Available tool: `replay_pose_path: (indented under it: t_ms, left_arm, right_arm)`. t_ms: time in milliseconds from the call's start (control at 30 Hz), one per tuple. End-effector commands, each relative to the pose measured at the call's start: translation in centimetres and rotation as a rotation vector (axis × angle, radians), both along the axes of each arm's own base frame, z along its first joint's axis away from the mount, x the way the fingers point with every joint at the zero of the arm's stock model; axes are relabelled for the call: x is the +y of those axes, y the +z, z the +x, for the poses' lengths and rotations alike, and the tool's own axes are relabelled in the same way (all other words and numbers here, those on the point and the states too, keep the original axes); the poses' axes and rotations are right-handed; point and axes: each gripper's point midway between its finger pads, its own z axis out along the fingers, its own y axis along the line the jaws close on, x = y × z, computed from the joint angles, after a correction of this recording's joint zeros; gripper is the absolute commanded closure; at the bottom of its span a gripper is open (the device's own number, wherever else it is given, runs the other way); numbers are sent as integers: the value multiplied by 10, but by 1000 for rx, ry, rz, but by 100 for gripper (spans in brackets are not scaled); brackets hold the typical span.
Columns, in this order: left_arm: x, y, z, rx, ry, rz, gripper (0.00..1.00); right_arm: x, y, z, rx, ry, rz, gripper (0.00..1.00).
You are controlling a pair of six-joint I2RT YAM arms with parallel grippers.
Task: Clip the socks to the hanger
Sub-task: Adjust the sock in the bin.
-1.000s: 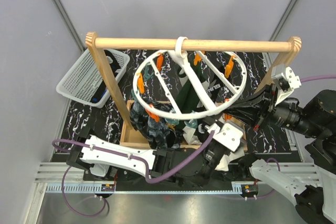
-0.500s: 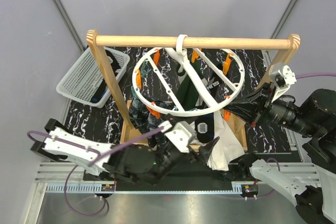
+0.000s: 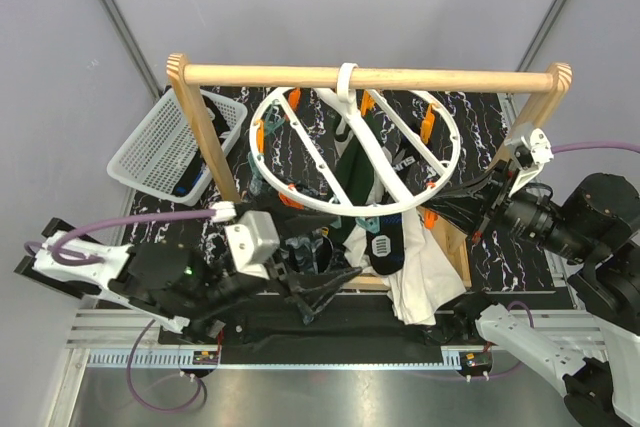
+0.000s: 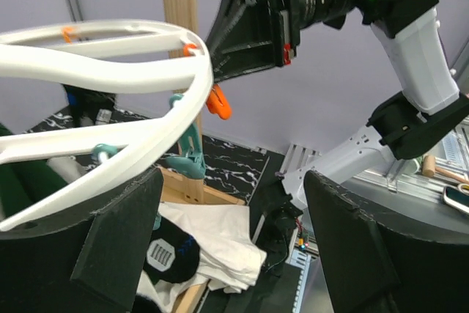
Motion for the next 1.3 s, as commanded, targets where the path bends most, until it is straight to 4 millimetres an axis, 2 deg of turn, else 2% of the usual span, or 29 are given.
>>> replay_pose_path:
  t_ms: [0,67,133,233,300,367,433,467,533,567,600,667,700,800,833,900,933,1000,1033,1100,1133,1200,1233,1267]
  left_arm:
    - [34,48,25,-33,100,-89,15]
    - [33,56,19,-123,53,-69,12]
    - [39,71,21,-182,58,-84,11]
    - [45,85,17,-258,28,-100,12]
    - [45,86,7,-292,-38,-98,14]
    - [47,74,6,-295,-53,-73,15]
    - [57,78,22,-242,37,-130,15]
    - [69,68,41,-194,147,-121,16]
    - [87,74,60,-161,268,-172,16]
    - [98,70,72,-131,344,-171,16]
    - [106,73,78,-166,383,-163,16]
    - [119,89,85,-183,438,-212,15]
    - [131,105,91,-227,479,-225,13]
    - [123,129,96,-353,539,-151,10]
    - [134,148,103,-363,569,-148,10]
    - [120,153,120,-410,648,-69,9]
    - [126,166,131,-409,699,-82,9]
    - [126,181,132,-453,700,-86,8]
    - [139,195,134,-452,728,-123,8]
    - [146,211,140,-469,770,-145,6]
    - [162,225,148,-468,832,-175,5]
    - [174,232,157,-459,887,-189,4]
    - [185,235,171,-460,967,-177,4]
    - [199,241,175,-449,1008,-199,4]
  right_arm:
    - [-2,-6,1,16,-14,-6,100]
    - [-2,-7,0,18,-16,-10,100]
    - [-3,-8,2,21,-23,-14,100]
    - [-3,-8,1,21,-23,-14,100]
    - [-4,-8,0,21,-22,-14,100]
    - [-4,-9,1,23,-26,-16,100]
    - [-4,-12,2,28,-29,-22,100]
    - [-4,-13,2,27,-29,-25,100]
    - [-4,-14,2,31,-24,-26,100]
    - [-3,-16,1,33,-23,-25,100]
    - [-3,-17,2,36,-21,-29,100]
    - [-2,-18,3,39,-20,-28,100]
    - [-1,-21,4,46,-20,-32,100]
    - [1,-23,5,57,-13,-28,100]
    - [2,-23,5,60,-9,-24,100]
    - [4,-26,6,73,-7,-19,100]
    - [5,-25,5,69,-3,-13,100]
    - [7,-30,6,89,0,-10,100]
    - [7,-31,7,94,-2,-10,100]
    - [8,-34,8,106,-1,-10,100]
    - [8,-34,8,107,0,-8,100]
    - [8,-32,7,106,2,-4,100]
    - [8,-30,6,105,2,-1,100]
    - [8,-30,6,107,3,-1,100]
